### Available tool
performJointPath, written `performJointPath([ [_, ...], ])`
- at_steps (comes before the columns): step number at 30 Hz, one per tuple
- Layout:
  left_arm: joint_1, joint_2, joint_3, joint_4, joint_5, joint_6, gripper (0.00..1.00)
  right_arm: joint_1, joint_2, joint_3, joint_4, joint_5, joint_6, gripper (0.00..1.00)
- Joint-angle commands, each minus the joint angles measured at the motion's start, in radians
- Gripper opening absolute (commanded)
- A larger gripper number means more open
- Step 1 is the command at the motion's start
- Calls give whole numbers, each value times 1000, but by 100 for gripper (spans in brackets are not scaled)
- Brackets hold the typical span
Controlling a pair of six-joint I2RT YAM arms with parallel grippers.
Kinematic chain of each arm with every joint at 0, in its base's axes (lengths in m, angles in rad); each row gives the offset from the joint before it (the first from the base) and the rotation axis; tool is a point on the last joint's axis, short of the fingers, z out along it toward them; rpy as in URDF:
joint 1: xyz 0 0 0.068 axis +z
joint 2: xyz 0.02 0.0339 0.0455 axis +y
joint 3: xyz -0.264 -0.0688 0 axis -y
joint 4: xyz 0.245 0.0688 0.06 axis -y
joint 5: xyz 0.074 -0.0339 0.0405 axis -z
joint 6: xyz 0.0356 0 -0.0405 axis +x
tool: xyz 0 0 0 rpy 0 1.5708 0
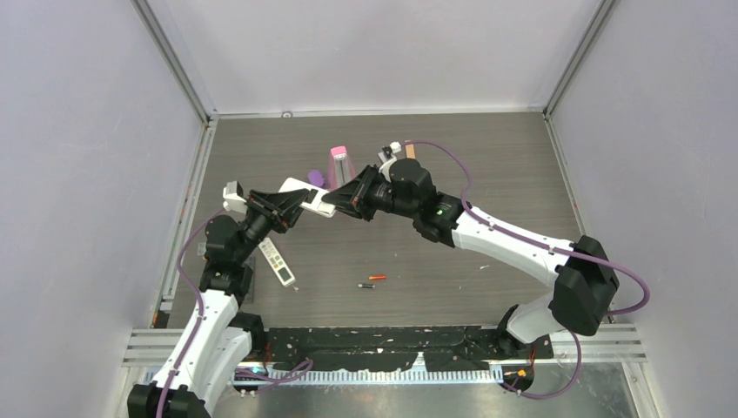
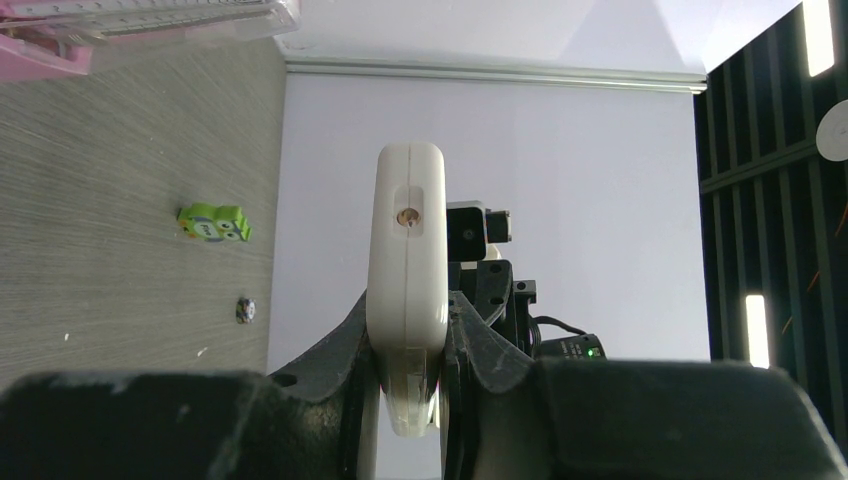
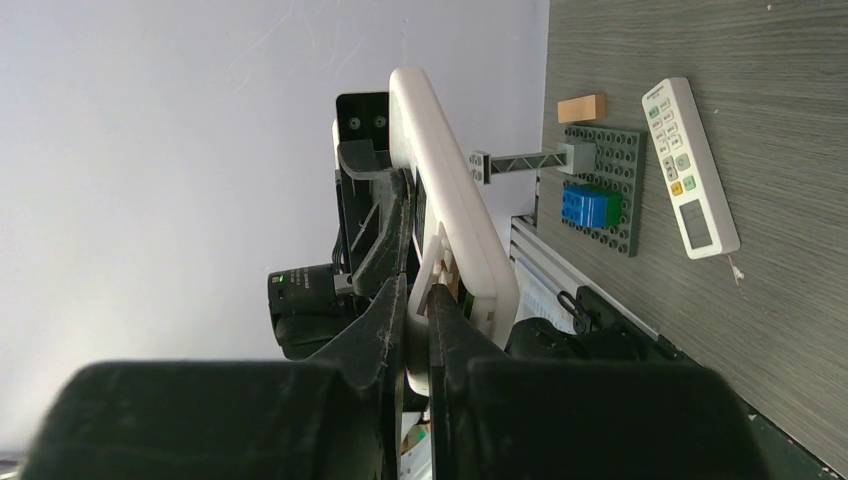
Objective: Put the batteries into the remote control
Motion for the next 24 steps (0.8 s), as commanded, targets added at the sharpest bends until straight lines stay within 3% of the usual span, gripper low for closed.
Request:
performJointPath([
  [1, -1, -21, 8, 67, 42, -11, 0, 1, 11, 31, 26, 29, -51, 5],
  [16, -1, -19, 21, 50, 59, -35, 0, 1, 46, 60, 23, 23, -145, 6],
  [24, -1, -14, 16, 58, 59, -34, 0, -2, 48, 27, 84, 5, -85, 6],
])
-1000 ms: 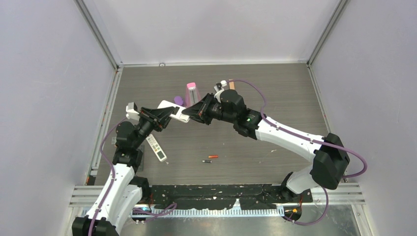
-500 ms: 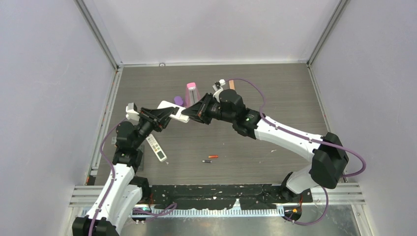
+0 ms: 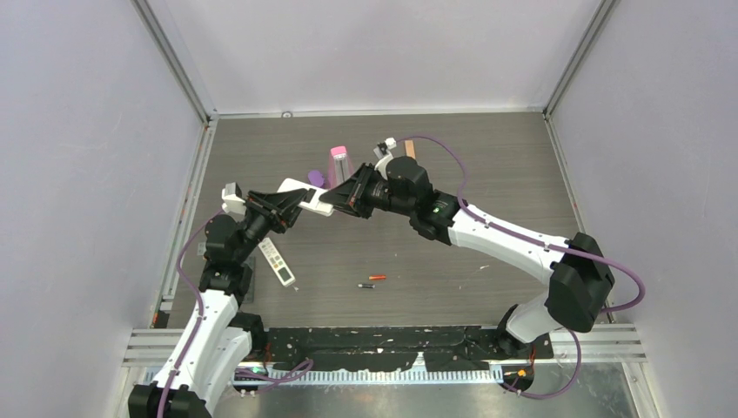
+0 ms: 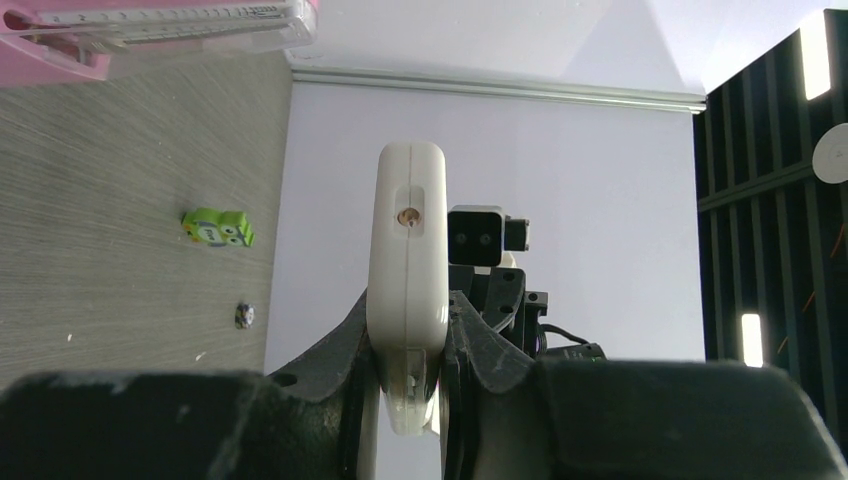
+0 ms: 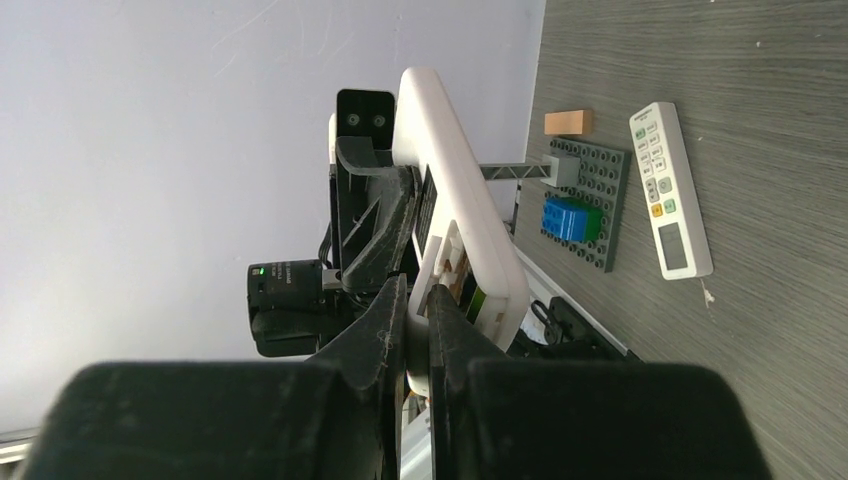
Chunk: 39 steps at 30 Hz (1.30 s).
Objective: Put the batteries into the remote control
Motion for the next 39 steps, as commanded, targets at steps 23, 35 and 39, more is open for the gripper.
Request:
performJointPath([
  [23, -9, -18, 2, 32, 14, 28, 0, -10, -7, 57, -166, -27, 9, 24],
  [35, -9, -10, -9, 38, -5, 65, 0, -10, -29, 41, -216, -12, 11, 34],
  [39, -9, -8, -9, 32, -10, 78, 0, -9, -38, 40, -221, -18, 17, 33],
])
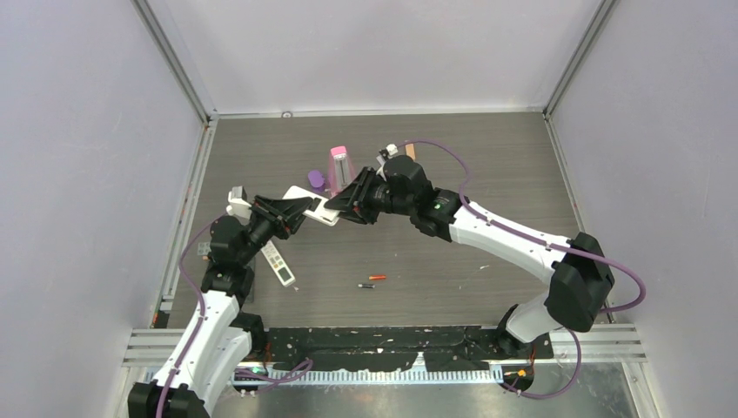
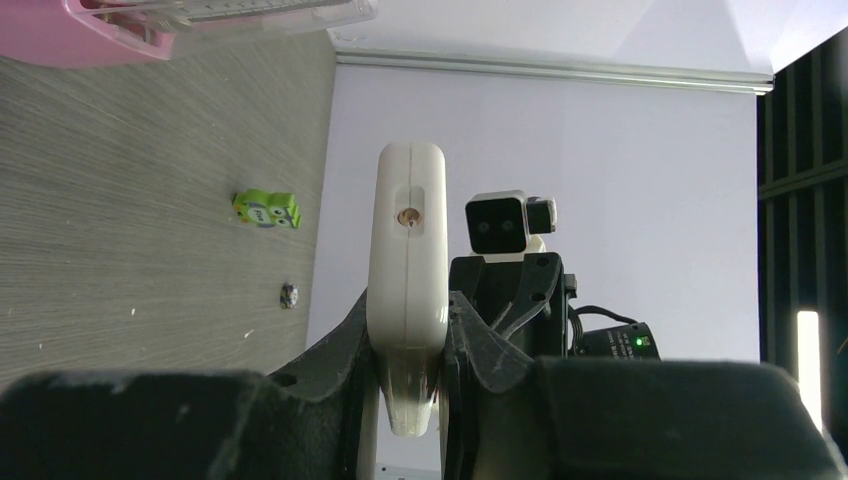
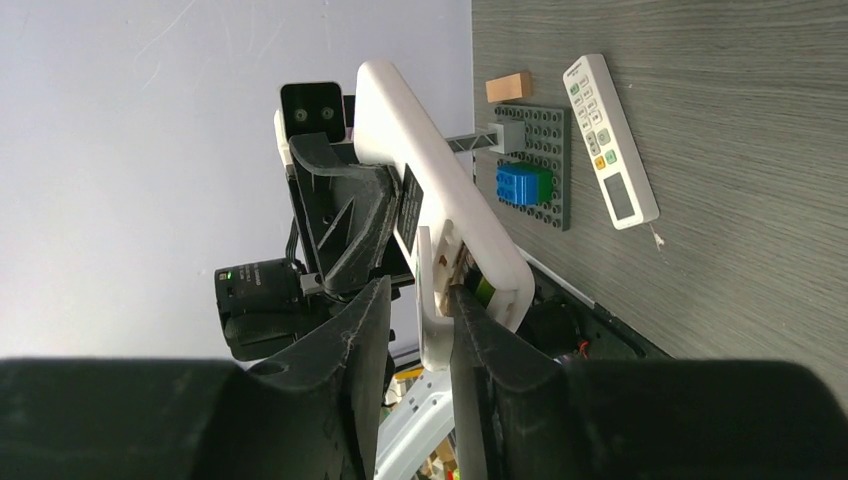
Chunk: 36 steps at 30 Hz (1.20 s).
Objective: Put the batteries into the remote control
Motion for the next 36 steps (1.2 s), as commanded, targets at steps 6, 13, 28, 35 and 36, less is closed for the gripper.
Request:
performJointPath([
  [6, 0, -5, 12, 77, -19, 18, 0, -2, -53, 3, -55, -1, 1, 40],
  [13, 0, -5, 5, 83, -18, 28, 0, -3, -51, -3, -86, -3, 7, 42],
  [28, 0, 4, 0, 89, -19, 39, 0, -3, -61, -13, -124, -20, 16, 42],
  [35, 0, -1, -2, 90, -13, 37, 0, -2, -57, -22, -127, -12, 15, 31],
  [36, 1, -2, -2, 88, -13, 37, 0, -3, -58, -22, -125, -10, 15, 30],
])
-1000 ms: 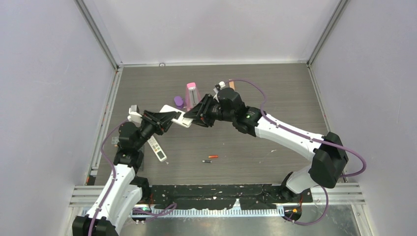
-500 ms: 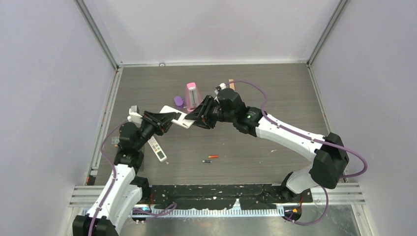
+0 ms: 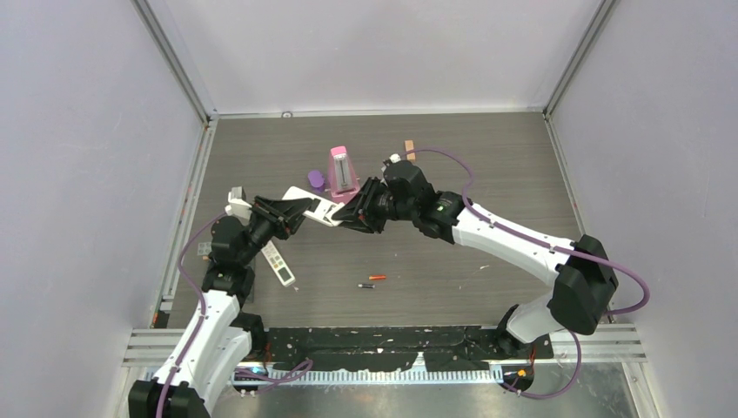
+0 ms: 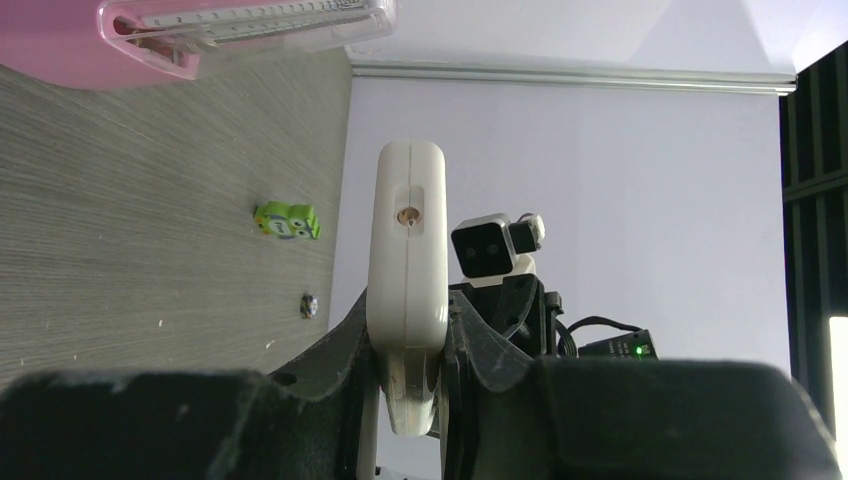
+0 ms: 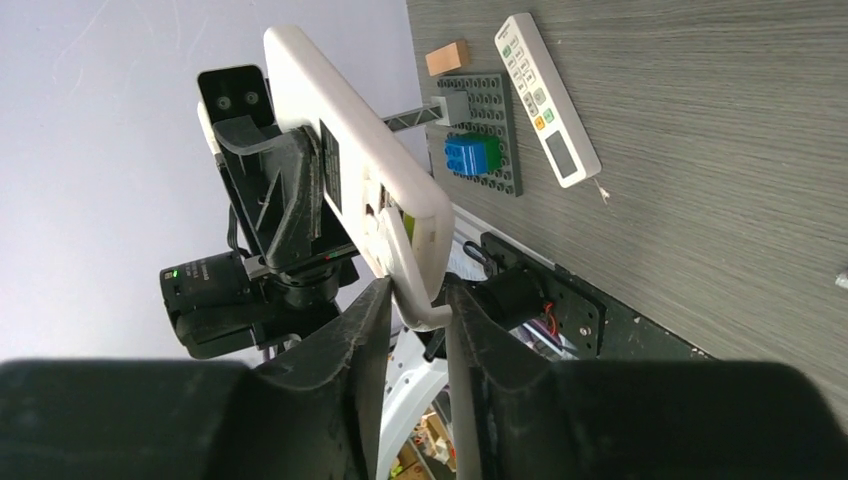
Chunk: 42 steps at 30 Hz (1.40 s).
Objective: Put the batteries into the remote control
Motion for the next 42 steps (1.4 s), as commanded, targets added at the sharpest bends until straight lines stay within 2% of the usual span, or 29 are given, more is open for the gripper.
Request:
performJointPath([
  [1, 0, -13, 10, 79, 4, -9, 0, -2, -36, -1, 13, 3, 4, 28],
  [8, 0, -11, 14, 81, 10, -18, 0, -4, -40, -17, 56, -13, 12, 18],
  [13, 0, -15, 13, 93, 19, -18, 0, -14, -65, -77, 198, -64, 43, 6],
  [24, 1, -4, 8, 206, 97, 39, 0, -47, -122, -148, 429, -177, 3, 5],
  [29, 1, -8, 27, 220, 135, 93, 0, -48, -166, -153, 400, -179, -65, 5],
  [34, 0, -6, 55, 251, 171, 144, 0, -46, -168, -177, 457, -212, -79, 5],
  [42, 1, -16, 62, 304, 178, 145, 0, -39, -157, -199, 476, -231, -95, 5],
])
